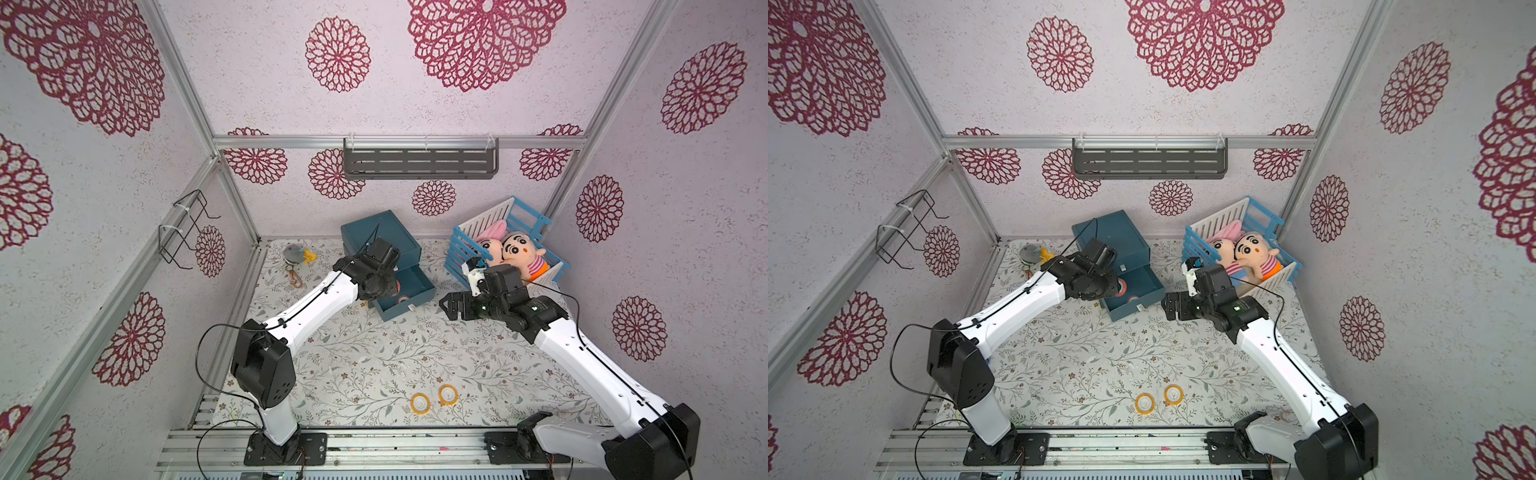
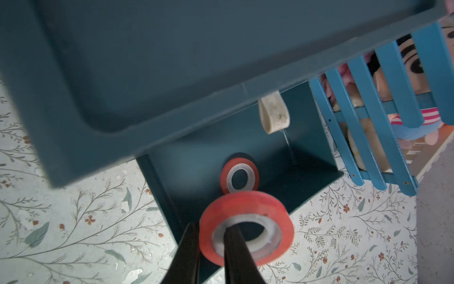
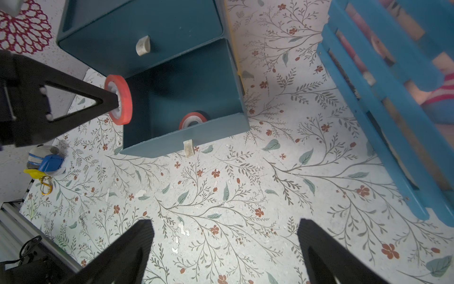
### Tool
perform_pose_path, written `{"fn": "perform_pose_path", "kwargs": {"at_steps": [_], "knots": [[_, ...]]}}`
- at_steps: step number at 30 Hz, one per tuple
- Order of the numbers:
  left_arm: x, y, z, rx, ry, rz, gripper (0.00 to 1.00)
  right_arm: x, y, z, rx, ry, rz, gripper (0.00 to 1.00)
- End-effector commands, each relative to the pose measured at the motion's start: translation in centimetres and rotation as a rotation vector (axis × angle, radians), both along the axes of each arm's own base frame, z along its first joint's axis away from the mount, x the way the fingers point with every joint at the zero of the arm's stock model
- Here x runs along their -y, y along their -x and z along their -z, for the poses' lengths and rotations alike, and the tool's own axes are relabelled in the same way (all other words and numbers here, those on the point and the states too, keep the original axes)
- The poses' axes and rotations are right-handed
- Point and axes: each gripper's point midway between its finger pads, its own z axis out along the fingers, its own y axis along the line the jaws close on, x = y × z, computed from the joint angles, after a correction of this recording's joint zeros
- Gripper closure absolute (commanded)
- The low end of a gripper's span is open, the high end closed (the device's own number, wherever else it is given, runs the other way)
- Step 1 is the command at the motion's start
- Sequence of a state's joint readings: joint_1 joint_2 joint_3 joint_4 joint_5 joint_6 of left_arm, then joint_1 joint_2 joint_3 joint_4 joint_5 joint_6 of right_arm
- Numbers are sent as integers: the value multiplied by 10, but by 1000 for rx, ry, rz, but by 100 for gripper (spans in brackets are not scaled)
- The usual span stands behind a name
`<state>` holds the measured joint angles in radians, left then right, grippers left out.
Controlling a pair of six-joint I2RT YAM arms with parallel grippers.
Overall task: Place the transparent tape into the drawer according to color
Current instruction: Place the tape in the drawer.
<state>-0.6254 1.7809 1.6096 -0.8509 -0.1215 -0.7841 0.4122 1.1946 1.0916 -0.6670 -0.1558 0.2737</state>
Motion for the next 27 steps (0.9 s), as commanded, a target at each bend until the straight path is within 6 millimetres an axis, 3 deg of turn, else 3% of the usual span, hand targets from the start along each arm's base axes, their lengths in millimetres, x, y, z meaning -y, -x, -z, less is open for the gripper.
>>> {"fn": "perform_pose_path", "kwargs": {"at_steps": [1, 3, 8, 12, 16, 21, 27], "knots": [[-3, -6, 1, 18, -22, -2, 85, 2, 2, -12, 38, -29, 9, 1], [-4, -5, 3, 16, -27, -5, 68, 2, 2, -11, 35, -31, 6, 1], [-7, -2, -1, 27, -24, -11, 41, -1, 1, -9, 29, -43, 2, 1], [-5, 1, -20, 66, 7, 5, 32, -4, 1, -2, 21, -54, -4, 1], [-8, 7, -58, 161, 19, 22, 23, -11, 2, 8, 14, -59, -18, 1], [-35, 10, -101, 258, -34, -11, 10, -28, 4, 16, 21, -47, -39, 1], [-65, -11, -104, 262, -73, -59, 1, -45, 2, 21, 41, -46, -60, 1]]}}
